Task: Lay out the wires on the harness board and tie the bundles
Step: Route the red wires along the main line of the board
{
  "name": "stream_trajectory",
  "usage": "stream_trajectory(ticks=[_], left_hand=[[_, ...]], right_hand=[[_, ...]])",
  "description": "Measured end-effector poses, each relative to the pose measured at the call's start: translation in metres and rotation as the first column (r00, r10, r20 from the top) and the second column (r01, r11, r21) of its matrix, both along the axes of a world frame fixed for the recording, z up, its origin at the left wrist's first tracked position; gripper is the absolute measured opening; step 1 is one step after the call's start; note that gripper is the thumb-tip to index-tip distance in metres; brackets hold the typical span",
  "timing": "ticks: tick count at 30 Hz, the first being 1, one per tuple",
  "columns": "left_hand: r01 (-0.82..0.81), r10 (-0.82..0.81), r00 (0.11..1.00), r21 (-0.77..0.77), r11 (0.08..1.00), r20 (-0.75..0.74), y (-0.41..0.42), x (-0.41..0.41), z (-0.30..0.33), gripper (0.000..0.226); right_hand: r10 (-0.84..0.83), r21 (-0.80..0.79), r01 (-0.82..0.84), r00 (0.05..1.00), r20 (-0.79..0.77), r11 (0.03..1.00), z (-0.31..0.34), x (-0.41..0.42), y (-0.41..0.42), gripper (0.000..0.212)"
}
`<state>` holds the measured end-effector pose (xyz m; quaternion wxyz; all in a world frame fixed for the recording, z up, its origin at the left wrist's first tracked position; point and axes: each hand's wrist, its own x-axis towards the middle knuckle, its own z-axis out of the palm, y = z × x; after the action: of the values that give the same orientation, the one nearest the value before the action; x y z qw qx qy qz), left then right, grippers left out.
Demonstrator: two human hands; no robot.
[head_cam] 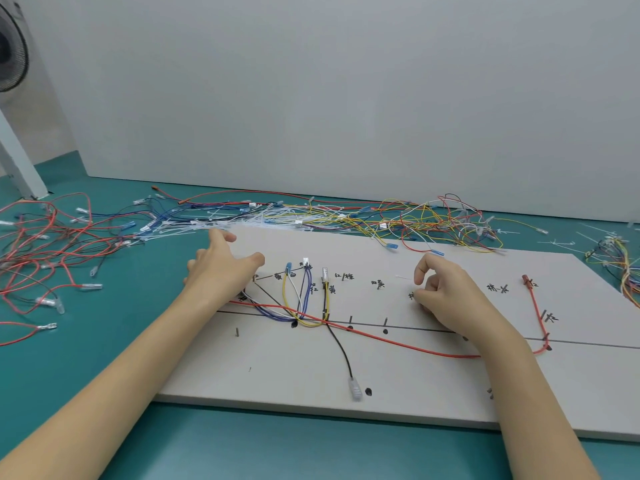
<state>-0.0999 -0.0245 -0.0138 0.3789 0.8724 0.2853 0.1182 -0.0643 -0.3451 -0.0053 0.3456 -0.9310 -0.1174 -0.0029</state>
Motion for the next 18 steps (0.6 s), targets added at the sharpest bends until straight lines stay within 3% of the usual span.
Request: stream_trajectory(ticks=[6, 18], left_hand=[[0.028, -0.028, 1.0, -0.03, 0.999, 0.006, 0.009, 0.002, 0.001, 0.05], [0.116, -0.104, 0.99, 0.123, 0.986, -0.099, 0.021, 0.001, -0.002, 0.037]], right_hand=[[-0.021, 0.002, 0.021, 1.0, -0.016, 1.0, -0.001, 0.002, 0.0, 0.023], [-0.049, -0.032, 0.049, 0.999, -0.005, 0.998, -0.001, 0.002, 0.002, 0.016]])
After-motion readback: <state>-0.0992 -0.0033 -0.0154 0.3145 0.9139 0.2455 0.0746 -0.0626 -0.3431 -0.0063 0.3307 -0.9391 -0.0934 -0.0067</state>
